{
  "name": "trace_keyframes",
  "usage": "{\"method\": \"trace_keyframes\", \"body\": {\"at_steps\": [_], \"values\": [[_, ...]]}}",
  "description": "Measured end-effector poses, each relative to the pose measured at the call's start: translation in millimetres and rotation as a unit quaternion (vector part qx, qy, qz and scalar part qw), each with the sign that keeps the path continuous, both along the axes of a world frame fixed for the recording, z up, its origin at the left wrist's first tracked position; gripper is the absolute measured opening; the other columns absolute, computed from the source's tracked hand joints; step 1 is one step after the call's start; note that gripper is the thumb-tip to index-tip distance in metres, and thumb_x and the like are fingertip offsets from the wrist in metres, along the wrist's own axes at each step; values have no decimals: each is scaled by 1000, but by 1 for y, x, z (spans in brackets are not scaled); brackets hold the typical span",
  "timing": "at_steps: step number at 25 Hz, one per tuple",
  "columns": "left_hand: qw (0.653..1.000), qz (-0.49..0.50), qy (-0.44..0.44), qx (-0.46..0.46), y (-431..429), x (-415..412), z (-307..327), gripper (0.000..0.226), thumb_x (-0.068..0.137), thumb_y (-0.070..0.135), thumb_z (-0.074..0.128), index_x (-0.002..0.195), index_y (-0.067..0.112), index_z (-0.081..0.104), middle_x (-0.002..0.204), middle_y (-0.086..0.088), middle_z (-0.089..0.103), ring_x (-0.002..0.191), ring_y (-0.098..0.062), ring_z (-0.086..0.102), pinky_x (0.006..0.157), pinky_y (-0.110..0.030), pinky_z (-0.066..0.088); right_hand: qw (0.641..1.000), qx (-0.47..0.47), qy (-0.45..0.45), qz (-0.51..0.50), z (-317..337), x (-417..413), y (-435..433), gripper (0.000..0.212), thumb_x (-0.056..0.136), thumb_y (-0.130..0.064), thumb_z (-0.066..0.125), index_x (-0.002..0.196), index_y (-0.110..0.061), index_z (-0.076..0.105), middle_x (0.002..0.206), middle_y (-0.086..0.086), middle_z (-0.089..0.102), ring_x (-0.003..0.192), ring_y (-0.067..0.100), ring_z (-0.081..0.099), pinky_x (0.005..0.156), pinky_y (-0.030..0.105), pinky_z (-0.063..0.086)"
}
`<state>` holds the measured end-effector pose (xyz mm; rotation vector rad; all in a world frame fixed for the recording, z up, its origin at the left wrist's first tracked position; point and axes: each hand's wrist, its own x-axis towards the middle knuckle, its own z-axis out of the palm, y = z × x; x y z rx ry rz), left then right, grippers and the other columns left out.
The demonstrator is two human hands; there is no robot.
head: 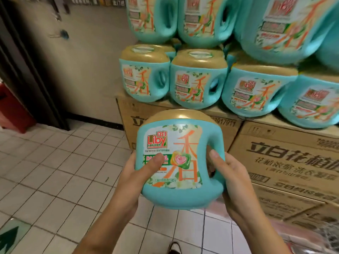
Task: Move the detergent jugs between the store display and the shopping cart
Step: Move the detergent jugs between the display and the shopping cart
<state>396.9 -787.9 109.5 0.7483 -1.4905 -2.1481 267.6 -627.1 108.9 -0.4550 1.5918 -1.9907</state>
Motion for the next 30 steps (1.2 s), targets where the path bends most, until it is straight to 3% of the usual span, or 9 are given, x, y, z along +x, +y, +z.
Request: {"method": "trace_keyframes", "body": {"at_steps": [1,4,9,12,15,20,22,25,30], "values": [[1000,-9,13,-7,-8,-13,7,73,49,42,87,114,17,65,103,-11,75,88,-29,74,61,-31,59,1000,-15,11,2,7,-9,-5,20,75,-36,72,83,-18,70,75,3,69,65,13,64,53,22,49],[997,-23,67,-35,-29,-52,31,77,36,46,94,105,22,70,101,-10,76,84,-28,75,58,-31,59,998,-24,53,27,26,-46,-19,64,59,-37,86,113,-11,64,94,15,70,81,24,69,64,32,57],[981,-51,138,-122,-67,-110,74,86,32,62,91,108,26,69,107,-8,75,90,-28,74,63,-30,60,985,-32,157,59,71,-107,-40,84,43,-41,96,113,-15,59,102,20,57,95,37,62,82,51,56],[962,-51,145,-227,-91,-141,101,96,30,85,74,111,34,62,107,5,75,93,-16,73,67,-23,58,968,-18,239,69,105,-138,-51,101,41,-46,95,130,-37,50,126,6,61,113,23,64,83,38,58],[934,-45,152,-320,-114,-168,128,106,29,95,61,114,31,58,105,16,73,95,-6,71,68,-15,55,940,16,340,40,141,-160,-63,103,39,-51,93,129,-50,43,126,-19,60,115,0,59,84,16,52],[906,-53,196,-371,-153,-213,166,99,34,89,69,117,36,57,109,20,71,99,-1,69,70,-16,56,899,42,428,-85,173,-179,-91,93,46,-48,89,129,-44,48,127,-14,58,117,4,56,96,37,52],[900,-64,204,-380,-164,-229,171,98,38,84,73,124,40,54,113,19,70,105,-4,67,76,-22,57,890,39,432,-139,170,-184,-101,98,53,-38,90,139,-40,42,133,-16,55,122,2,52,100,37,49],[902,-74,217,-366,-170,-250,165,108,39,75,81,133,35,48,112,21,70,104,-2,67,73,-17,56,901,31,397,-173,156,-190,-116,107,63,-17,88,151,-29,28,143,-16,48,130,1,46,107,36,44],[920,-99,235,-298,-180,-271,146,96,40,66,87,119,60,32,106,11,74,101,-10,70,71,-20,57,883,95,404,-221,138,-198,-129,109,68,-26,84,153,-29,16,144,-25,33,133,-6,35,112,24,34]]}}
